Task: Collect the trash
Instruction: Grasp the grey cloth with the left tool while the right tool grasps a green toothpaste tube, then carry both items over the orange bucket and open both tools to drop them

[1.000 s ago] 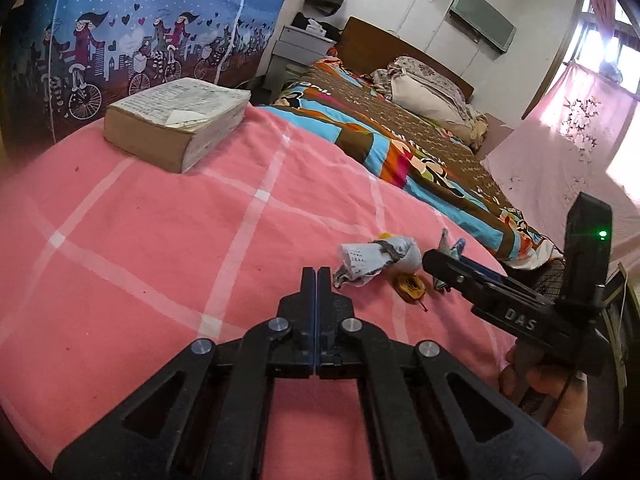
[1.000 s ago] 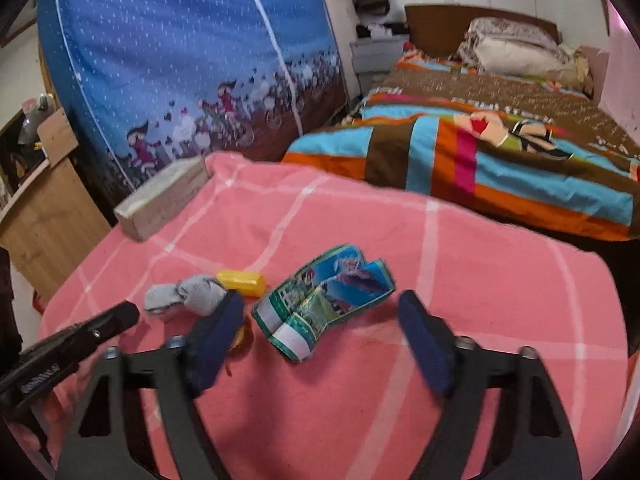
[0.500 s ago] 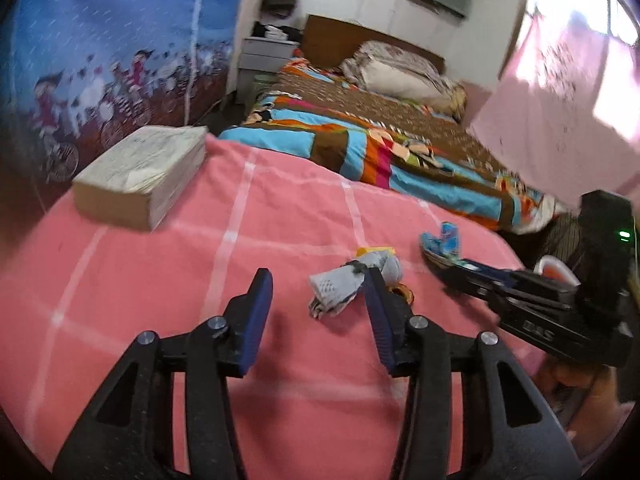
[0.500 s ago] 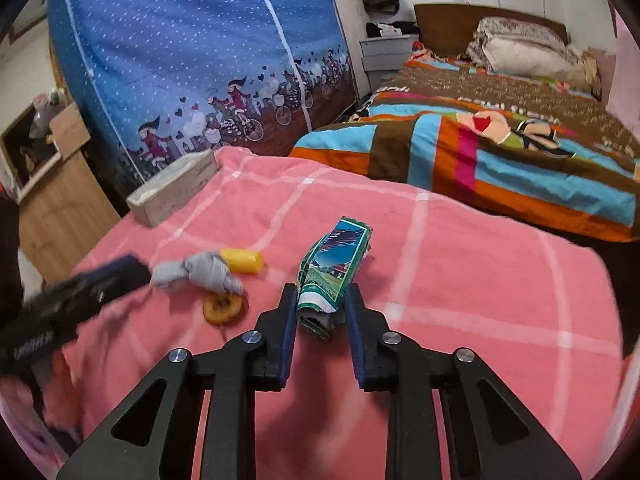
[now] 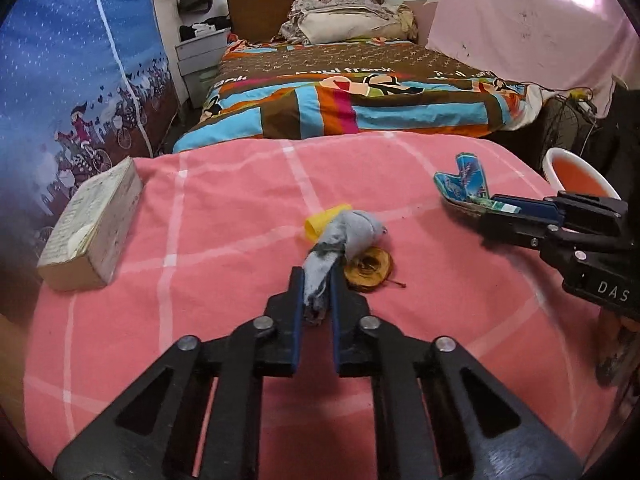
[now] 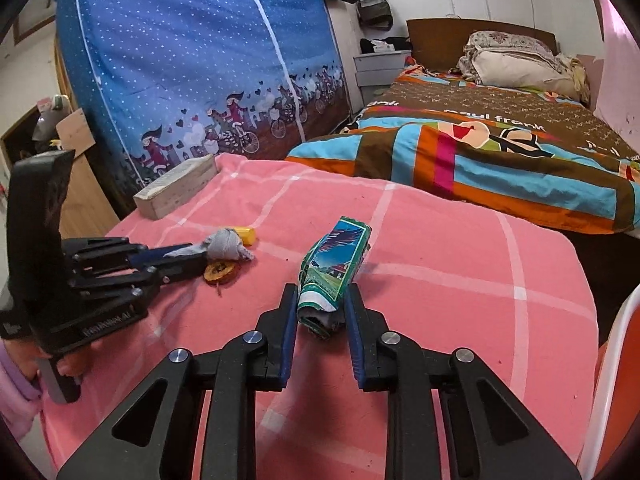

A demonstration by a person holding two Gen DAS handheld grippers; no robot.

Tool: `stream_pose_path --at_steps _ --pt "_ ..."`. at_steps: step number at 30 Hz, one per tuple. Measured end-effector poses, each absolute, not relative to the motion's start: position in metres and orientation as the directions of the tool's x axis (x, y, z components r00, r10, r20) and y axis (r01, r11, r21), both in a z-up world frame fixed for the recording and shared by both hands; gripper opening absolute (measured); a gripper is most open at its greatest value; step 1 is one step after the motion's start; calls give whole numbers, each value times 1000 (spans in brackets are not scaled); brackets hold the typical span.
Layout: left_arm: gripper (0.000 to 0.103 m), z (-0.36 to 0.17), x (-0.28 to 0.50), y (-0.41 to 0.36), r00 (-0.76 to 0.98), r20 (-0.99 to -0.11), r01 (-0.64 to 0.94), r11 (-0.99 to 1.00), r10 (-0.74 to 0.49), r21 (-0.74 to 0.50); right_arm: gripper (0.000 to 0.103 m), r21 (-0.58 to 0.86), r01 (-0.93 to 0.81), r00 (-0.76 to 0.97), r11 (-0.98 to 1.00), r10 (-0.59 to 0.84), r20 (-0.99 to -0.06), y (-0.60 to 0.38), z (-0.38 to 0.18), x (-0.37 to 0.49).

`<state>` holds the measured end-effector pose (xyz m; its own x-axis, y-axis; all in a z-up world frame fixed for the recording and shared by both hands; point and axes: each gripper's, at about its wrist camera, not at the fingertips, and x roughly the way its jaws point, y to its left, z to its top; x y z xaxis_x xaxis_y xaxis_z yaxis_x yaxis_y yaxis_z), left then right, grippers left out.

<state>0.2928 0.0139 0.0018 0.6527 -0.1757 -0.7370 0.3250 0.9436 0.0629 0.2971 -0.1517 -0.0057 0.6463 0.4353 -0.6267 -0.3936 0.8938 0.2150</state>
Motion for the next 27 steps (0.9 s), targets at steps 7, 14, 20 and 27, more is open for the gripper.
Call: stream_pose_path --at_steps 7,14,20,27 --pt "6 12 276 11 690 -694 282 959 -207 -5 21 190 -401 674 896 429 -601 -150 -5 283" --pt "6 34 233 4 791 -556 231 966 -257 -119 21 138 -433 782 891 448 -434 -159 18 243" --pt "7 55 207 -10 860 -425 226 957 -283 -180 21 79 -425 870 902 431 -240 -181 48 203" --pt "7 89 179 -51 918 -256 276 951 -303 -135 21 39 -358 933 933 359 -23 -215 79 167"
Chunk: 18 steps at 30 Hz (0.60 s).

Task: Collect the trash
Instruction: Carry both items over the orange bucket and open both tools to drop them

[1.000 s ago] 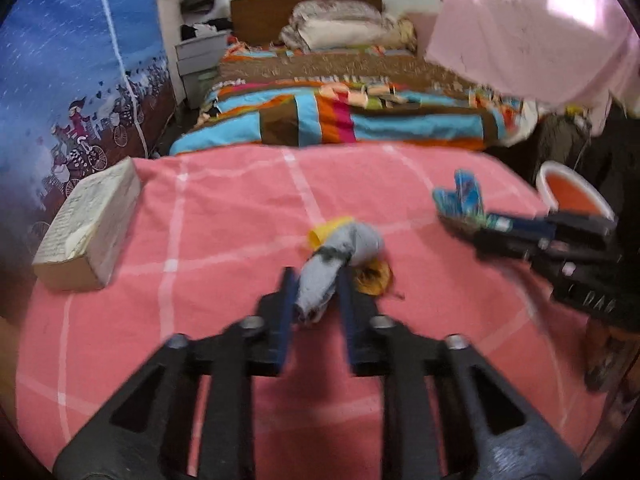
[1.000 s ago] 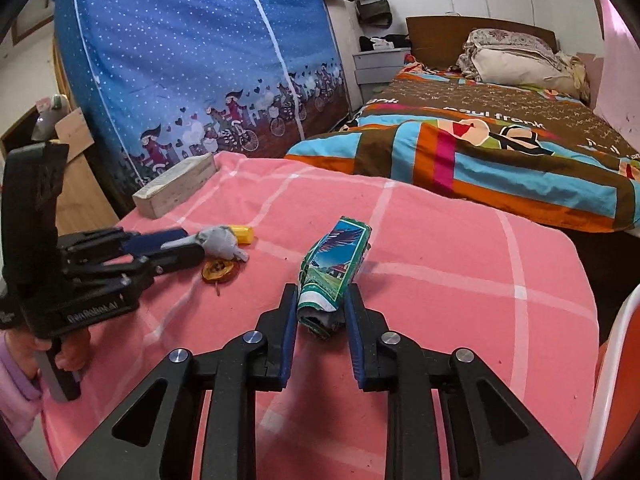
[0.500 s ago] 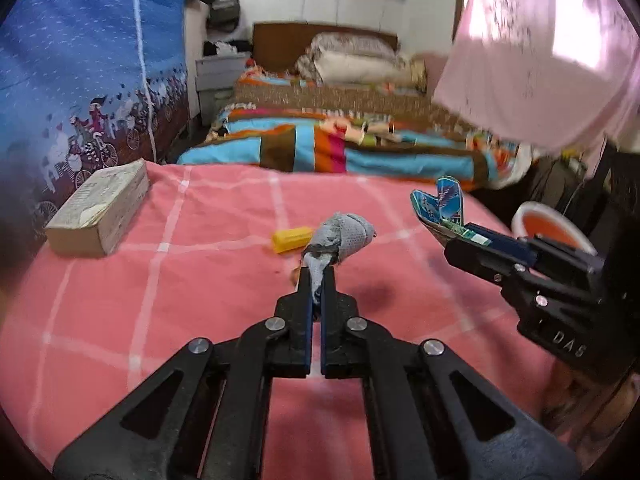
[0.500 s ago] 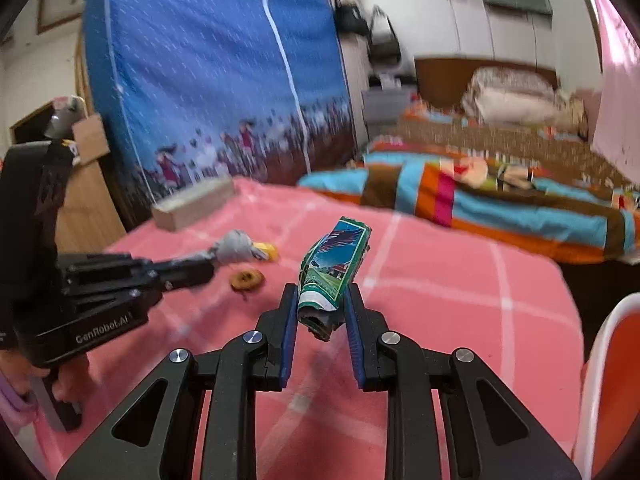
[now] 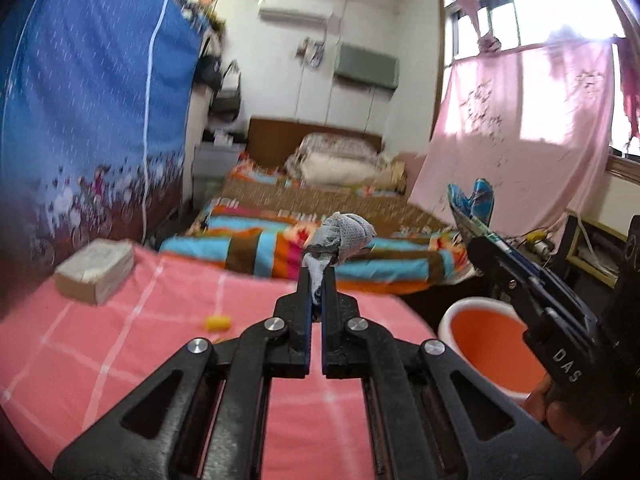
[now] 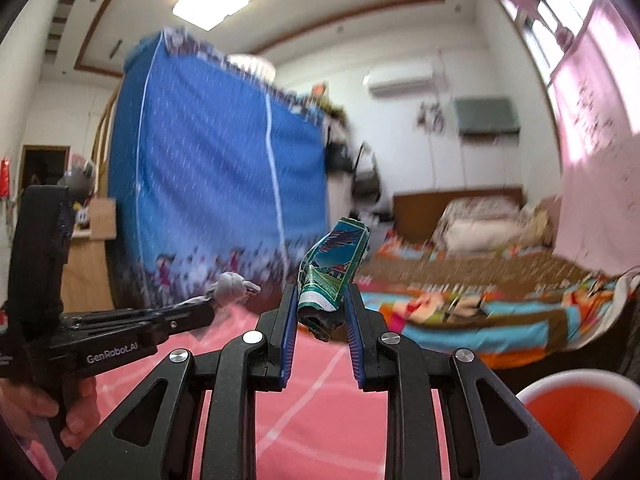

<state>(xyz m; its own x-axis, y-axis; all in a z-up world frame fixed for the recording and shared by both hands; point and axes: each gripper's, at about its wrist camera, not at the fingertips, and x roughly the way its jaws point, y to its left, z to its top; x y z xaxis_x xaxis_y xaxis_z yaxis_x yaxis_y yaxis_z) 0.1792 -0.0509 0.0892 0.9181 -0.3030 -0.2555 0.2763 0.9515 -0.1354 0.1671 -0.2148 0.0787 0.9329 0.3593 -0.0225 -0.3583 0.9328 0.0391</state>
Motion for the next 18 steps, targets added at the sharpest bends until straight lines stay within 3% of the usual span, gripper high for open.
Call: stream_pose_path --at_steps 8,18 --pt "7 113 161 -101 914 -136 378 924 -381 -52 21 31 -256 963 966 253 94 -256 92 148" --pt "8 111 163 -157 859 -157 494 870 -488 -1 21 107 -120 989 987 110 96 -321 93 137"
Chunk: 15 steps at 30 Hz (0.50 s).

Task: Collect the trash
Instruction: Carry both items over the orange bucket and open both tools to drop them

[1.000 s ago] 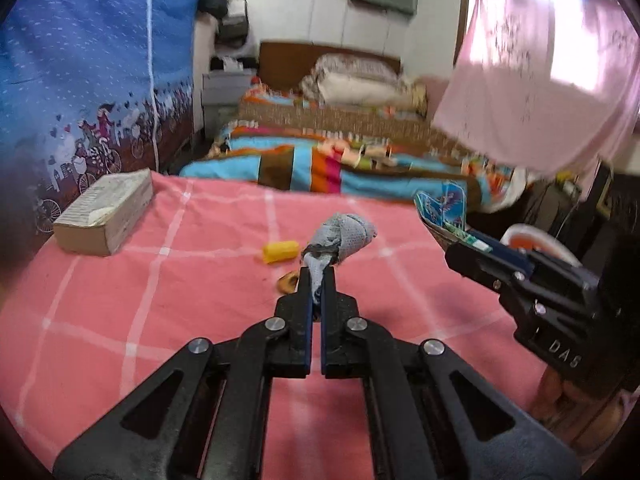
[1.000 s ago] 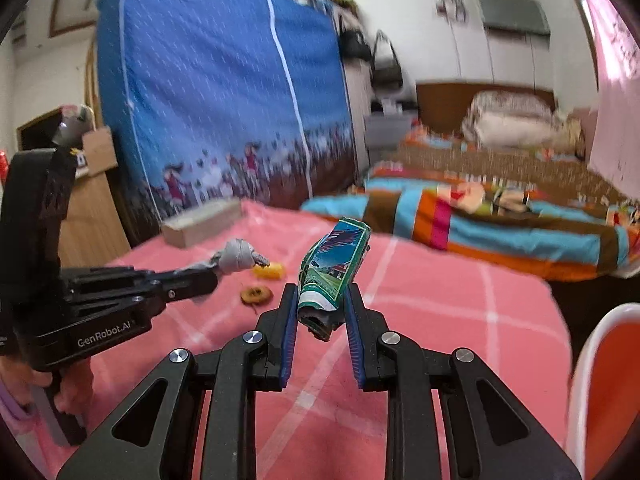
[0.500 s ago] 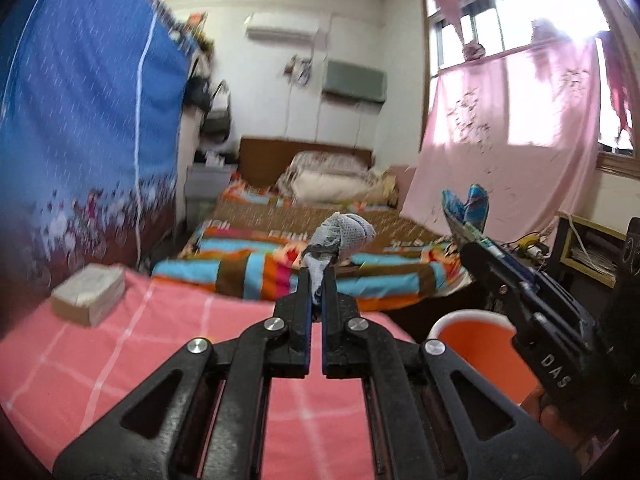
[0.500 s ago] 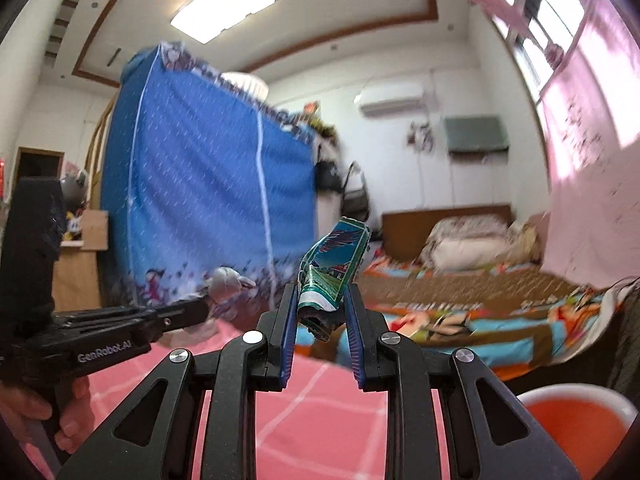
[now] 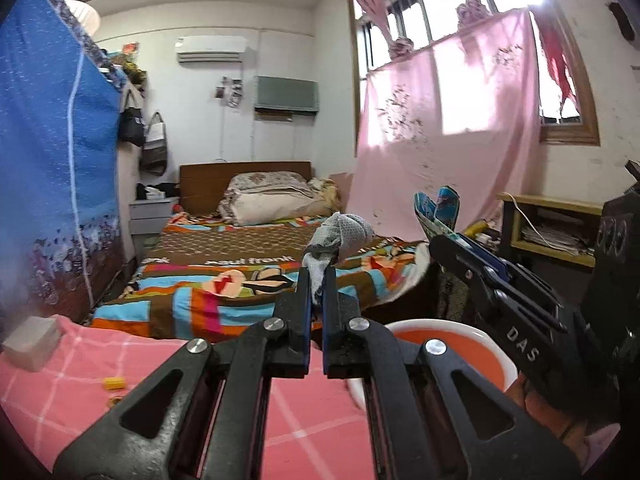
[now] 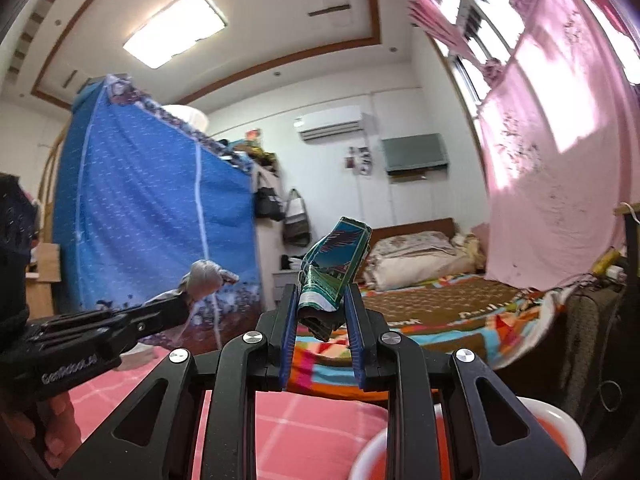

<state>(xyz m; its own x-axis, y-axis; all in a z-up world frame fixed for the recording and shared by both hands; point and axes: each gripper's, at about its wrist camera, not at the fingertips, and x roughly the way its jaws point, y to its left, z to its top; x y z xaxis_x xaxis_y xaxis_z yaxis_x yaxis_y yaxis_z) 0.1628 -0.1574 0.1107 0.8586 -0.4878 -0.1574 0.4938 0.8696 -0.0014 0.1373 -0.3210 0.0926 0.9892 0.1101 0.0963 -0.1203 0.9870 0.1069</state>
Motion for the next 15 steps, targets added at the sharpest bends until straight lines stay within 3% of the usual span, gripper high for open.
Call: stream_pose_path --at_steps 15 --pt "8 87 182 -231 733 -338 607 792 -590 -66 24 201 45 996 978 -29 -82 -382 72 141"
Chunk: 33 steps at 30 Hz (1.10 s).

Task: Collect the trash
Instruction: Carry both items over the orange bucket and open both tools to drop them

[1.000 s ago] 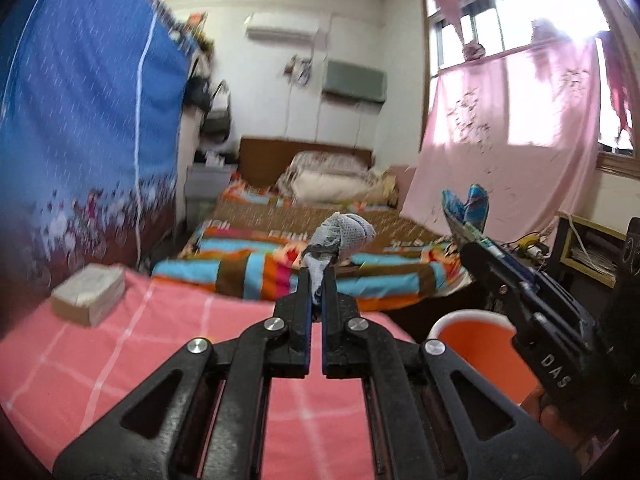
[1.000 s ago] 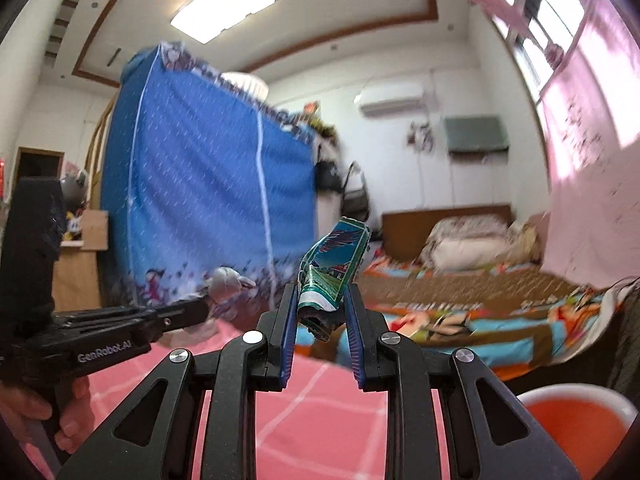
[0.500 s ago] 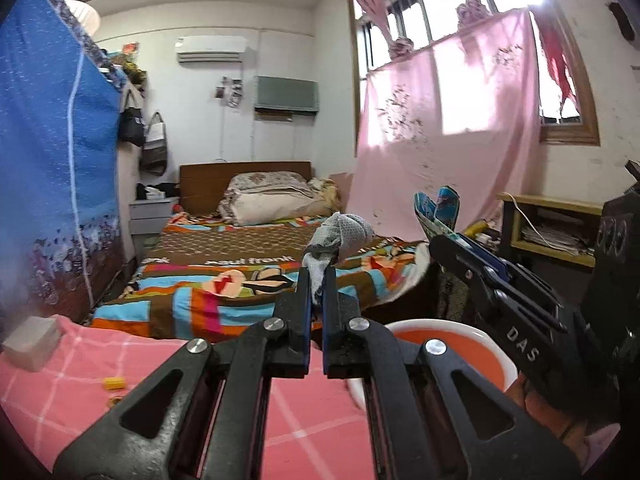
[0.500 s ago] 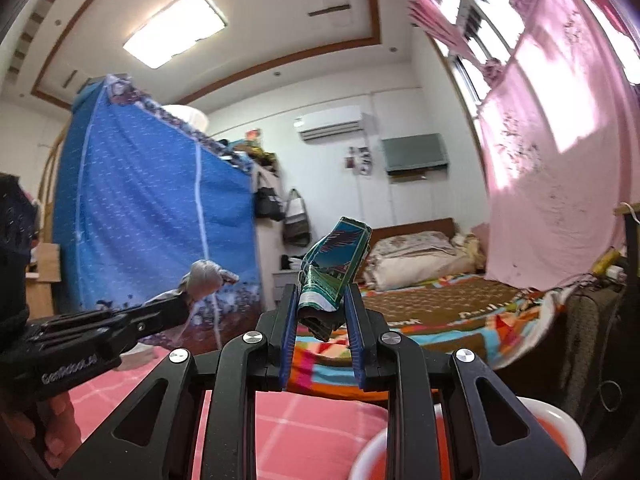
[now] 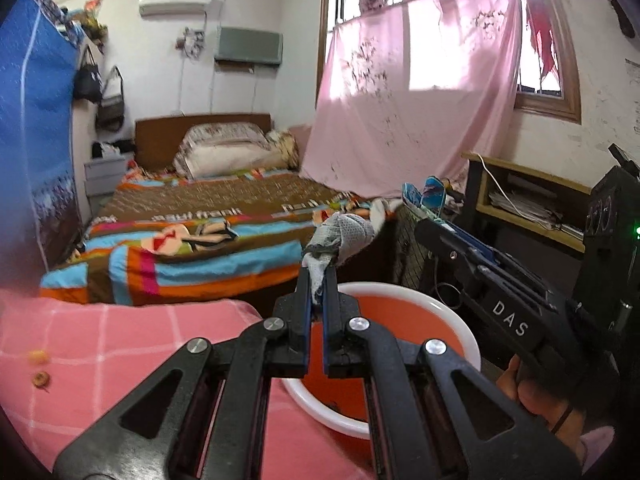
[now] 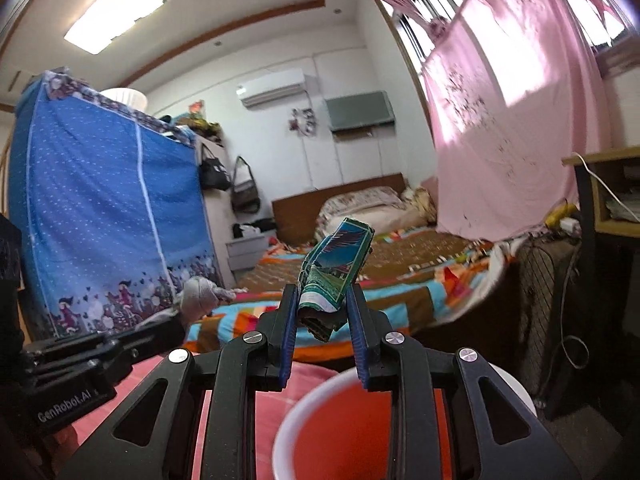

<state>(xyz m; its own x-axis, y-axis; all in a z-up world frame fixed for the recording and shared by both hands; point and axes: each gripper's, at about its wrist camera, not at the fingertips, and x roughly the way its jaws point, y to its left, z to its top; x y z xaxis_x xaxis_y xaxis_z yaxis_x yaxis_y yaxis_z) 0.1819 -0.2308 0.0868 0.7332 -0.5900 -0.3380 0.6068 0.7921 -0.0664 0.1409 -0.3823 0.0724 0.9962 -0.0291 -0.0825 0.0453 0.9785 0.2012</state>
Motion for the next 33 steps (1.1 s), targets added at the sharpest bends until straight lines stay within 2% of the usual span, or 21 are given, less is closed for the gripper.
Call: stream_pose_path --at_steps 6,15,22,33 --pt "8 76 191 -248 671 -416 627 769 -613 -123 24 245 84 986 966 -46 -158 -399 62 143" --pt "9 68 198 -262 614 -478 643 750 -628 -158 24 279 126 966 952 -53 -253 -413 52 153" --pt "18 63 201 -265 597 -501 641 748 -626 -171 32 287 148 957 946 -64 -281 -415 49 155" --pt "26 59 205 -256 612 -502 611 768 -611 -191 35 289 156 954 945 -68 -292 -417 49 157"
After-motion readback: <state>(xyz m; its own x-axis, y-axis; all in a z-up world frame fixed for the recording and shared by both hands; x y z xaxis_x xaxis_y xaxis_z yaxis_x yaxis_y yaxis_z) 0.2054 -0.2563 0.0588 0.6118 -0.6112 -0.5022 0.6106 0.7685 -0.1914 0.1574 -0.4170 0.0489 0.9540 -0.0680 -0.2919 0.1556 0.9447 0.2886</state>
